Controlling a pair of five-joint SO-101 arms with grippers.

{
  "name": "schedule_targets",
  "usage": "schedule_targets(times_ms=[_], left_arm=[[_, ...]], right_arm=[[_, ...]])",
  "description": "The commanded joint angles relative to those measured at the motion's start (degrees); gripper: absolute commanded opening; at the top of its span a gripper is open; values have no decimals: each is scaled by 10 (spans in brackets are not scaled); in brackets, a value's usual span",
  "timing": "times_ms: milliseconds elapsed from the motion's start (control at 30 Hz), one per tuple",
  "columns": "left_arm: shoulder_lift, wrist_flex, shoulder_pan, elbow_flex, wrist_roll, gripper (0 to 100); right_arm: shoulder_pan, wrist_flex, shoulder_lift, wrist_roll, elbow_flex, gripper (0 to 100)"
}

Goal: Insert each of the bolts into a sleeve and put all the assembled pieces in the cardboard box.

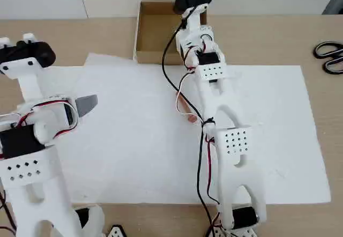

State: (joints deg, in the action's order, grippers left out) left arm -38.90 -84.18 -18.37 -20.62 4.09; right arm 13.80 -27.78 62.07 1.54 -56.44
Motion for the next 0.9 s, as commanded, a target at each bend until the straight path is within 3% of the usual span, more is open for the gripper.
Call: schedule_targets(times_ms=[0, 100, 333, 567, 700, 867], left_arm=[[-1, 12, -2, -7, -3, 357], [-3, 12, -1, -19, -3, 357], [-4, 12, -1, -20, -3, 357], [-4, 17, 0, 43, -3, 357], [-4, -5, 30, 172, -5, 357], [-4, -148, 133, 295, -6, 357]], right_arm=[[3, 18, 13, 1, -76, 5], [3, 13, 37, 2, -106, 28], [5, -61, 44, 2, -142, 270], [1, -81, 44, 4, -272, 281], [7, -217, 36, 5, -405, 281], [7, -397, -131, 1, -400, 281]])
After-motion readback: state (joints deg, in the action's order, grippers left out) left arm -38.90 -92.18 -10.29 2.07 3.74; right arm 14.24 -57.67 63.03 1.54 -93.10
